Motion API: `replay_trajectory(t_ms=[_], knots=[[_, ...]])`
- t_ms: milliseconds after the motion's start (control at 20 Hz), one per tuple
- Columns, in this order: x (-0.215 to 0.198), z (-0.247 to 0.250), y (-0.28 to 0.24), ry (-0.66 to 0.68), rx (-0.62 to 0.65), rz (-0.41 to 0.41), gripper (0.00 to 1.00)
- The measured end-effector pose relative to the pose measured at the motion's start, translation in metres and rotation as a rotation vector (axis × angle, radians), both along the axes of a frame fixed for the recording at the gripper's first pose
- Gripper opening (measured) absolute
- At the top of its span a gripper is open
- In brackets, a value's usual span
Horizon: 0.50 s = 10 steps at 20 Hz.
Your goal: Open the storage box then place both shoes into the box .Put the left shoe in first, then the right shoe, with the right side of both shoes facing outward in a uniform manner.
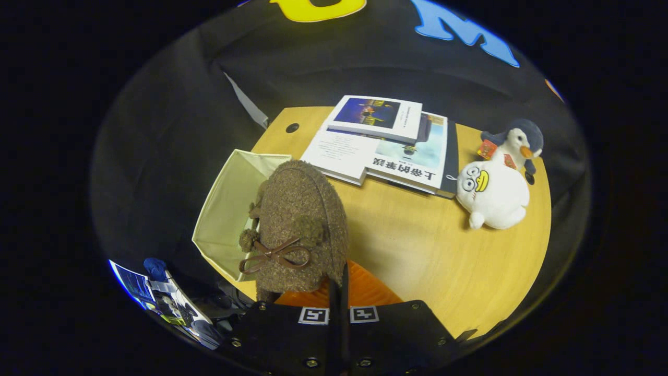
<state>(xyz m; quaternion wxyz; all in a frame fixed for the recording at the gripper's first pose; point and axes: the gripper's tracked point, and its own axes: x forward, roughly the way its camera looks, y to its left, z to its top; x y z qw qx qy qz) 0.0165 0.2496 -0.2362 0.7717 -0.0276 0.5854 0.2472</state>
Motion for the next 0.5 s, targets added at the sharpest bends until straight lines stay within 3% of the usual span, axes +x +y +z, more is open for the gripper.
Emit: replay_trajectory(t_ms=[250,500], knots=[[0.007,0.006,0.054,-0.01,0.01,0.066,0.0],[0.01,0.003,0.117,0.037,0.054,0.079,0.01]])
